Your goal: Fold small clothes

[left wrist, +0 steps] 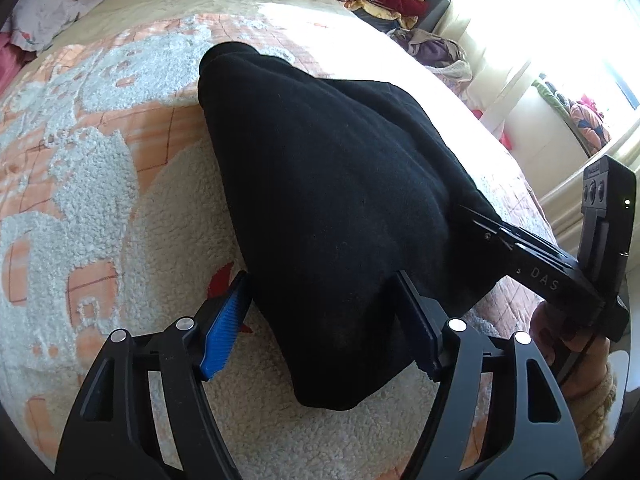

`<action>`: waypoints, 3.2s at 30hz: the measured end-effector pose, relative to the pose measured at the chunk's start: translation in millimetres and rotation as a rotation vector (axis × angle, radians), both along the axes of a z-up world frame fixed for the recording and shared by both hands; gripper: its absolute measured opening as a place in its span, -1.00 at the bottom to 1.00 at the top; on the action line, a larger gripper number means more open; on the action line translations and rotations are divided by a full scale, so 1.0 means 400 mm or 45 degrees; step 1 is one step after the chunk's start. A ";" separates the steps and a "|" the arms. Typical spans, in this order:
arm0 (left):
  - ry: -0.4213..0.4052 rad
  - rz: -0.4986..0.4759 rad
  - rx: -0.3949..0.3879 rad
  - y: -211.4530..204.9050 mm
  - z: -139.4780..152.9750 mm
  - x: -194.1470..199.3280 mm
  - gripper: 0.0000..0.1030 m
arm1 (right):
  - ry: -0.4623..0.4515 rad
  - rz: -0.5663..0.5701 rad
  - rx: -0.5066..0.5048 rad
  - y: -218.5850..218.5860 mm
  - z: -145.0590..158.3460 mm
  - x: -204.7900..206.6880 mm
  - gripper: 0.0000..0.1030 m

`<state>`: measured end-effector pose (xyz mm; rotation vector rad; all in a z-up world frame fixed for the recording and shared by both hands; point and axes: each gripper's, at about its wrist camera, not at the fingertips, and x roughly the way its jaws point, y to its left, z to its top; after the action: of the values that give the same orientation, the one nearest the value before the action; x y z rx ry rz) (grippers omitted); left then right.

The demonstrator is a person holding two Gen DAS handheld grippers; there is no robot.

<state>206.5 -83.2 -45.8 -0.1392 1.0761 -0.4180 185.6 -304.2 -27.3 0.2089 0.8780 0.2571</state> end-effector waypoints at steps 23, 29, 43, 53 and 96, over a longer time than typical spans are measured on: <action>-0.323 0.100 0.071 0.067 0.120 -0.158 0.81 | -0.351 -0.142 -0.210 0.018 0.171 -0.263 0.91; -0.393 0.139 0.109 0.105 0.145 -0.229 0.82 | -0.431 -0.165 -0.202 0.036 0.205 -0.344 0.91; -0.353 0.199 0.157 0.178 0.106 -0.356 0.82 | -0.440 -0.136 -0.304 0.139 0.174 -0.493 0.91; -0.311 0.202 0.224 0.163 0.054 -0.373 0.82 | -0.280 -0.176 -0.283 0.148 0.058 -0.512 0.91; -0.265 0.254 0.291 0.167 0.017 -0.361 0.82 | -0.287 -0.133 -0.278 0.167 0.056 -0.520 0.91</action>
<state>62.2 -16.4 -39.1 0.0008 0.8875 -0.1250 -22.4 -237.3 -5.1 0.0212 0.6635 0.0837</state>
